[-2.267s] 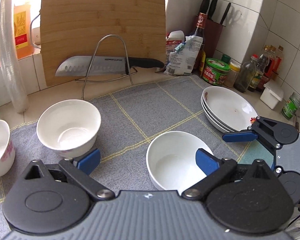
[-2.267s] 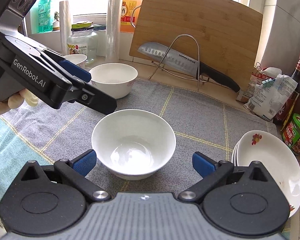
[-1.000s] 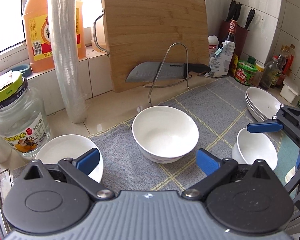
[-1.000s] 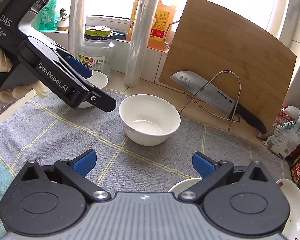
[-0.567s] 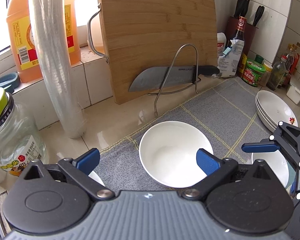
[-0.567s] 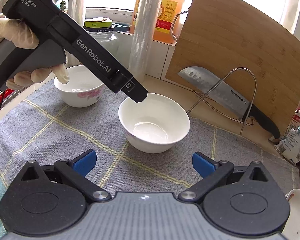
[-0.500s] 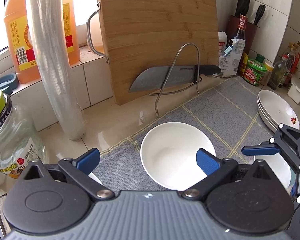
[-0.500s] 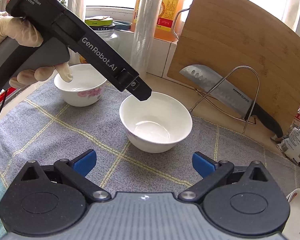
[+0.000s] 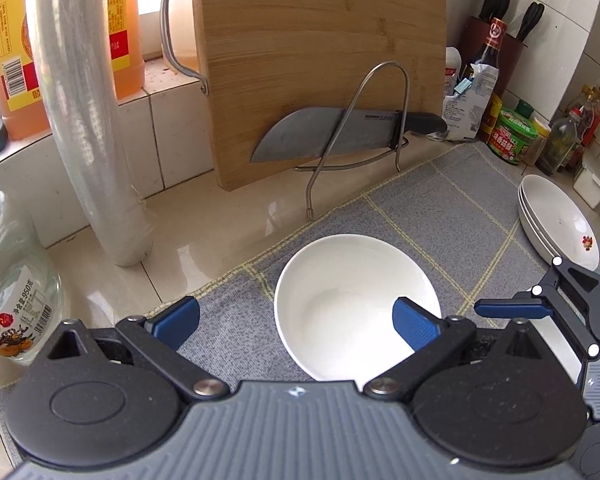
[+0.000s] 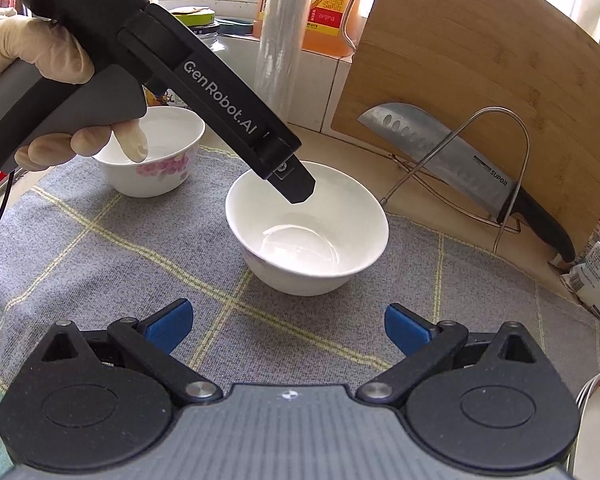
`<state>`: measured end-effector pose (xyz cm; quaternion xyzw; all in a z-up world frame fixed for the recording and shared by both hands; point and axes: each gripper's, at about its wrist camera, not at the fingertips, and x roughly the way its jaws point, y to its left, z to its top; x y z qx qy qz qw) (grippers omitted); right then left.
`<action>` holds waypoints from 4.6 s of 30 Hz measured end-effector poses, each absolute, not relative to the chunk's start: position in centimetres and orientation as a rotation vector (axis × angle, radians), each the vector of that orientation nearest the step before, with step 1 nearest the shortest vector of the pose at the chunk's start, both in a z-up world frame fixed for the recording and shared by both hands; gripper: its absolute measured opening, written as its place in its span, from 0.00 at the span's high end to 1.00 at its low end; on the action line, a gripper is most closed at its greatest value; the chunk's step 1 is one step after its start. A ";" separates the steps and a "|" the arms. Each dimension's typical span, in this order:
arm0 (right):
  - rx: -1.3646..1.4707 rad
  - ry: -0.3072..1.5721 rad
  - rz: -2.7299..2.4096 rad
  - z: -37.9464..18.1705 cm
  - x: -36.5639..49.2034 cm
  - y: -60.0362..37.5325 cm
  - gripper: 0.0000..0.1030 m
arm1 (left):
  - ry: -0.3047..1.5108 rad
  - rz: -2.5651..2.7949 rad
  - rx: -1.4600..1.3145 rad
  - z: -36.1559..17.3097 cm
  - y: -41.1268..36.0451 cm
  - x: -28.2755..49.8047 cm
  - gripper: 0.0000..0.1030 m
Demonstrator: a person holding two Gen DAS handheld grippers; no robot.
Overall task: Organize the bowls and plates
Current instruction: 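Grasp the bowl rim with the left tool and lift it, then carry the held bowl with the left tool over the placed bowl, then lower the bowl into the other bowl and open the left tool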
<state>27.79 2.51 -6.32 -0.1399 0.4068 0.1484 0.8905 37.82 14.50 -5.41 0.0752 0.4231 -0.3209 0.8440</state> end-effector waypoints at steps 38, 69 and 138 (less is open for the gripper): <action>-0.232 0.873 0.321 -8.0 32.7 2.2 0.16 | 0.975 -0.802 0.183 -6.4 11.6 39.5 0.07; -0.229 0.863 0.315 -8.0 32.5 2.0 0.15 | 1.047 -0.896 0.269 -7.0 10.3 40.8 0.20; -0.139 0.838 -0.025 -4.3 17.4 -6.2 0.15 | 0.916 -1.215 0.401 -2.6 -0.4 28.2 0.25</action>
